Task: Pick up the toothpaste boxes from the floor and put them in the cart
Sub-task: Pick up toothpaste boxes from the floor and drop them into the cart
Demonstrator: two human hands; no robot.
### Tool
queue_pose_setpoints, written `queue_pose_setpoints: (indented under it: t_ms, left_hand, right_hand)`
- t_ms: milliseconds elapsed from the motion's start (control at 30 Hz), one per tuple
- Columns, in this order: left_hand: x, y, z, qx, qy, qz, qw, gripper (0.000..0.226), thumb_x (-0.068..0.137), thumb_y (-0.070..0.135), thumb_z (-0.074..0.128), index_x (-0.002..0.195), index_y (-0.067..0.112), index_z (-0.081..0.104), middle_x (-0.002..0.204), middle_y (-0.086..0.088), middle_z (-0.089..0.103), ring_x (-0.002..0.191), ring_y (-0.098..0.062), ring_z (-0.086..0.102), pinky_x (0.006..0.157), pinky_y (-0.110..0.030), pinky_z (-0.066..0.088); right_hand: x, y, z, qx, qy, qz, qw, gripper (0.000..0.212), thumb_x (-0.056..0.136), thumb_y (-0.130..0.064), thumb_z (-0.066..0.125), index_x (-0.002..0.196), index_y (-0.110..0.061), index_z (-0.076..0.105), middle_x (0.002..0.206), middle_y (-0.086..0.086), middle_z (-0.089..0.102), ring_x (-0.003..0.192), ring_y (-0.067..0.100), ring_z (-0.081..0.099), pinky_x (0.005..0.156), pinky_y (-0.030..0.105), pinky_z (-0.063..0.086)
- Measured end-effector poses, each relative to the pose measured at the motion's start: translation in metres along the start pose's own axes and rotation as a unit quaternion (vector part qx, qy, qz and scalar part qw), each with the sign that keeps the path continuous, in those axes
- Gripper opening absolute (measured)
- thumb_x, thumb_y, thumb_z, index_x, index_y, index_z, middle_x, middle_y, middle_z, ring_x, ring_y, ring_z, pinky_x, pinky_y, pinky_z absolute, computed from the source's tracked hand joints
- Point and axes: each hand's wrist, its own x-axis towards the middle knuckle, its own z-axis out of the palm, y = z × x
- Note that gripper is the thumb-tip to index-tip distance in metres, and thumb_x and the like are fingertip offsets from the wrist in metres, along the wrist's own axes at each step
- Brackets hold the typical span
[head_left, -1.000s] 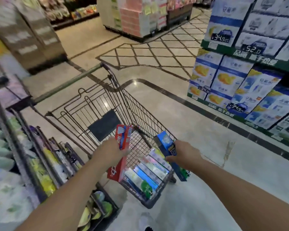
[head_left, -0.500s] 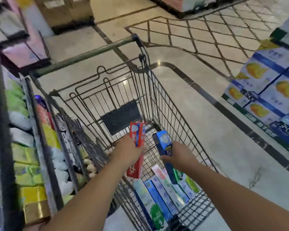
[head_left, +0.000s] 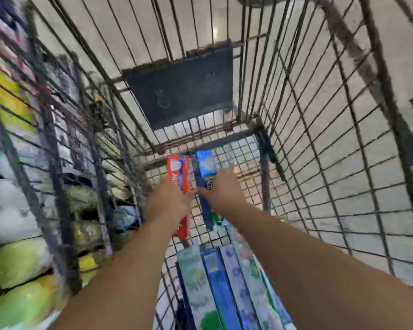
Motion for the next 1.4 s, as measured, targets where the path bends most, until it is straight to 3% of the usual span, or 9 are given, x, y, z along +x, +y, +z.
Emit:
queue_pose_setpoints:
  t_ms: [100, 267, 400, 533, 633, 767, 933, 1167, 1400]
  left_hand:
    - [0.018, -0.008, 0.025, 0.011, -0.001, -0.029, 1.0, 0.077, 0.077, 0.066, 0.068, 0.12, 0.004, 0.052, 0.118, -0.016, 0.064, 0.109, -0.039, 0.062, 0.086, -0.043, 0.053]
    - [0.023, -0.019, 0.053, 0.002, -0.035, -0.079, 0.996, 0.06, 0.087, 0.05, 0.066, 0.121, 0.003, 0.049, 0.122, -0.017, 0.062, 0.111, -0.037, 0.061, 0.08, -0.039, 0.048]
    - [0.027, -0.028, 0.063, -0.052, -0.088, -0.098, 0.99, 0.056, 0.082, 0.042, 0.072, 0.119, 0.006, 0.051, 0.107, -0.01, 0.059, 0.097, -0.034, 0.062, 0.07, -0.031, 0.043]
    - [0.019, -0.035, 0.068, -0.025, -0.107, -0.107, 0.988, 0.05, 0.082, 0.035, 0.075, 0.121, 0.008, 0.057, 0.122, -0.012, 0.059, 0.106, -0.031, 0.058, 0.071, -0.03, 0.039]
    - [0.005, -0.035, 0.055, -0.02, -0.1, -0.071, 0.992, 0.041, 0.083, 0.033, 0.069, 0.117, 0.012, 0.058, 0.117, -0.01, 0.063, 0.095, -0.031, 0.06, 0.07, -0.03, 0.039]
    - [-0.02, -0.033, 0.001, 0.065, -0.127, 0.05, 0.988, 0.039, 0.086, 0.047, 0.055, 0.108, 0.016, 0.061, 0.107, -0.01, 0.064, 0.081, -0.024, 0.055, 0.07, -0.031, 0.043]
    - [-0.087, -0.005, -0.108, 0.097, -0.143, 0.141, 0.975, 0.056, 0.088, 0.066, 0.052, 0.11, 0.015, 0.055, 0.119, -0.011, 0.061, 0.104, -0.028, 0.059, 0.089, -0.037, 0.05]
    - [-0.22, 0.009, -0.246, 0.221, -0.022, 0.24, 0.945, 0.103, 0.074, 0.089, 0.014, 0.154, 0.025, 0.021, 0.16, -0.007, 0.023, 0.148, -0.027, 0.017, 0.119, -0.054, 0.014]
    - [-0.328, -0.022, -0.324, 0.22, 0.035, 0.198, 0.954, 0.11, 0.067, 0.088, 0.004, 0.157, 0.025, -0.01, 0.165, -0.006, -0.009, 0.15, -0.027, -0.015, 0.119, -0.053, -0.008]
  right_hand:
    - [0.02, 0.004, 0.021, 0.005, -0.017, 0.007, 1.0, 0.04, 0.086, -0.037, 0.073, 0.069, -0.017, 0.043, 0.099, 0.015, 0.066, 0.1, 0.031, 0.063, 0.079, 0.037, 0.046]
    - [0.03, 0.011, 0.055, 0.035, -0.032, 0.04, 0.998, 0.044, 0.083, -0.032, 0.076, 0.114, -0.006, 0.058, 0.111, 0.012, 0.065, 0.1, 0.029, 0.064, 0.071, 0.03, 0.042]
    - [0.024, 0.013, 0.065, 0.028, -0.048, 0.03, 0.998, 0.046, 0.078, -0.03, 0.08, 0.112, -0.005, 0.06, 0.108, 0.011, 0.063, 0.095, 0.028, 0.064, 0.074, 0.033, 0.049]
    - [0.005, 0.016, 0.073, -0.039, -0.099, 0.017, 0.994, 0.038, 0.084, -0.03, 0.071, 0.112, -0.005, 0.06, 0.112, 0.014, 0.062, 0.103, 0.033, 0.063, 0.084, 0.035, 0.052]
    - [-0.01, 0.018, 0.055, -0.016, -0.128, 0.01, 0.992, 0.03, 0.09, -0.035, 0.065, 0.102, -0.007, 0.063, 0.103, 0.011, 0.066, 0.091, 0.027, 0.061, 0.07, 0.03, 0.046]
    - [-0.046, 0.008, -0.012, -0.042, -0.13, 0.001, 0.991, 0.047, 0.095, -0.051, 0.055, 0.119, -0.01, 0.058, 0.114, 0.007, 0.064, 0.1, 0.024, 0.061, 0.078, 0.031, 0.049]
    - [-0.118, -0.018, -0.124, -0.088, -0.104, -0.043, 0.99, 0.074, 0.093, -0.063, 0.047, 0.145, -0.011, 0.041, 0.147, 0.012, 0.046, 0.13, 0.027, 0.048, 0.105, 0.038, 0.041]
    - [-0.221, -0.07, -0.233, -0.279, -0.006, -0.172, 0.945, 0.095, 0.083, -0.081, 0.029, 0.154, -0.018, 0.025, 0.16, 0.01, 0.026, 0.147, 0.029, 0.024, 0.119, 0.049, 0.022]
    - [-0.324, -0.095, -0.273, -0.335, 0.056, -0.273, 0.9, 0.1, 0.081, -0.083, 0.026, 0.157, -0.026, -0.006, 0.163, 0.005, -0.015, 0.149, 0.024, -0.018, 0.121, 0.048, -0.005]
